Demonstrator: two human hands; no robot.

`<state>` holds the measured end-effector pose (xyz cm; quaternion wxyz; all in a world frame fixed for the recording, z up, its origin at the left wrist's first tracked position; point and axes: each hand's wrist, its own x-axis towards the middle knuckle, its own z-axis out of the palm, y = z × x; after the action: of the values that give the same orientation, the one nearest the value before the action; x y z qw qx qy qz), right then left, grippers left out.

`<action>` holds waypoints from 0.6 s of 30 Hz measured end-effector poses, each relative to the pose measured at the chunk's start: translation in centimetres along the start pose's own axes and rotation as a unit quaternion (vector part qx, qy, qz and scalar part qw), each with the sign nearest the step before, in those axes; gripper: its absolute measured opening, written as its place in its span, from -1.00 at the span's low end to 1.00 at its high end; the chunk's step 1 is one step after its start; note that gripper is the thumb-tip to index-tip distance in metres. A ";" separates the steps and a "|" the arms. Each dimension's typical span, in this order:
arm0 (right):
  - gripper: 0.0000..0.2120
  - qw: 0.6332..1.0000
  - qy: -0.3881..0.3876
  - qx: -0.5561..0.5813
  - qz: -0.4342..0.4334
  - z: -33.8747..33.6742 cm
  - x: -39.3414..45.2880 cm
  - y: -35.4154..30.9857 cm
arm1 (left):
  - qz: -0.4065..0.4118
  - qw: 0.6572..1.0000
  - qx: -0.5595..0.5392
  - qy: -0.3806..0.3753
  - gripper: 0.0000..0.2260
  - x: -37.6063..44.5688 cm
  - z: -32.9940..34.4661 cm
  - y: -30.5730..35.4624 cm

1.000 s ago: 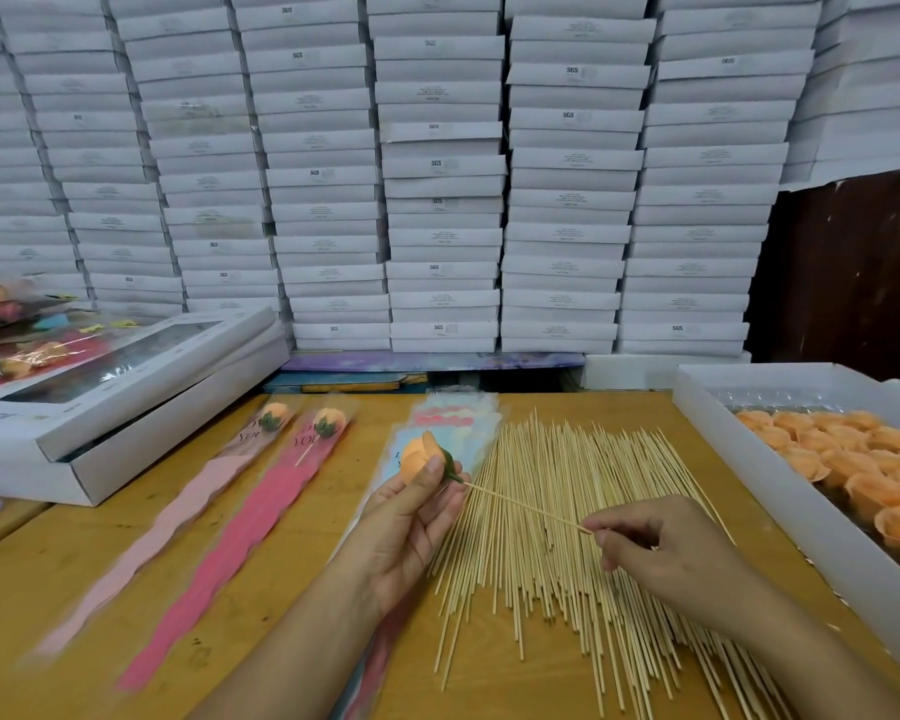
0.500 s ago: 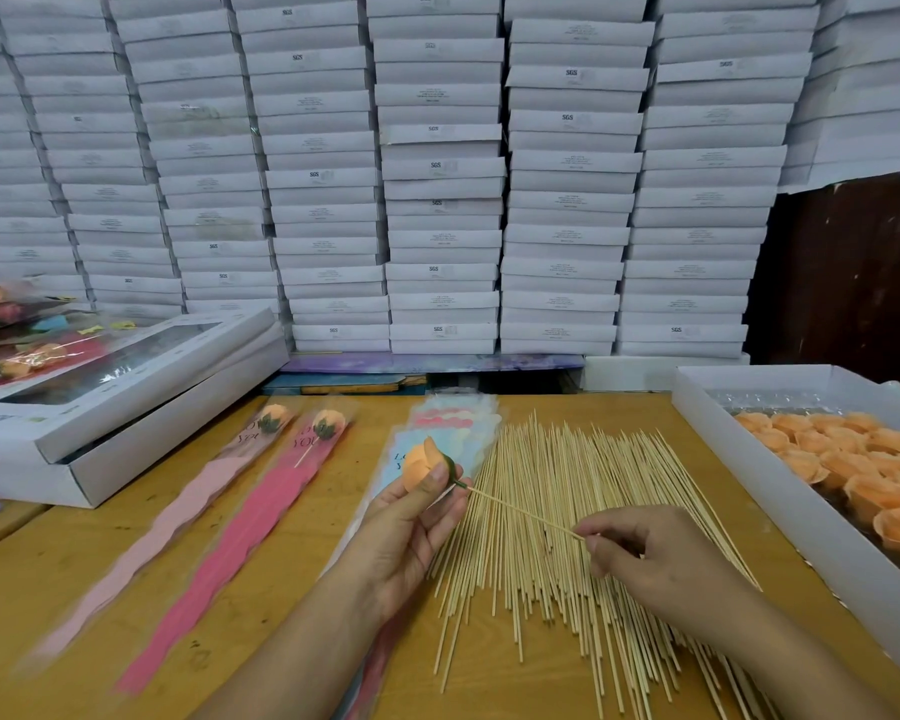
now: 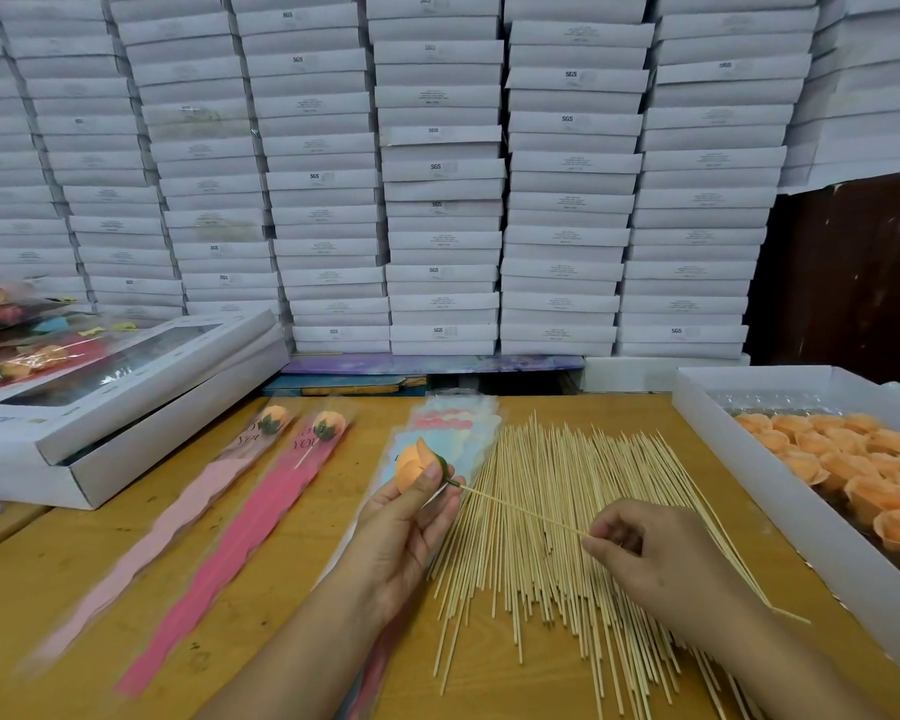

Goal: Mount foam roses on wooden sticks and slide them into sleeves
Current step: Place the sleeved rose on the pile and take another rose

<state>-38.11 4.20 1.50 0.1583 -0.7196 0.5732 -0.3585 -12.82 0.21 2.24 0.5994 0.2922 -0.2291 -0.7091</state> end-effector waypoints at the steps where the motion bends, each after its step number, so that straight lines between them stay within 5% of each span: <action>1: -0.83 1.000 -0.003 -0.001 -0.005 0.0 0.0 0.0 | -0.001 1.000 0.000 0.001 -0.69 0.0 0.0 0.0; 14: -0.73 0.997 -0.063 -0.023 -0.028 0.2 -0.1 0.1 | 0.002 1.000 -0.004 -0.001 -0.69 0.0 0.0 0.0; 18: -0.88 0.999 -0.038 -0.007 -0.011 0.2 0.0 0.0 | 0.011 1.000 -0.009 0.002 -0.70 -0.1 0.1 0.2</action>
<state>-37.95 4.18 1.41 0.1709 -0.7398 0.5615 -0.3288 -12.78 0.23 2.46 0.6100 0.2857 -0.2246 -0.7041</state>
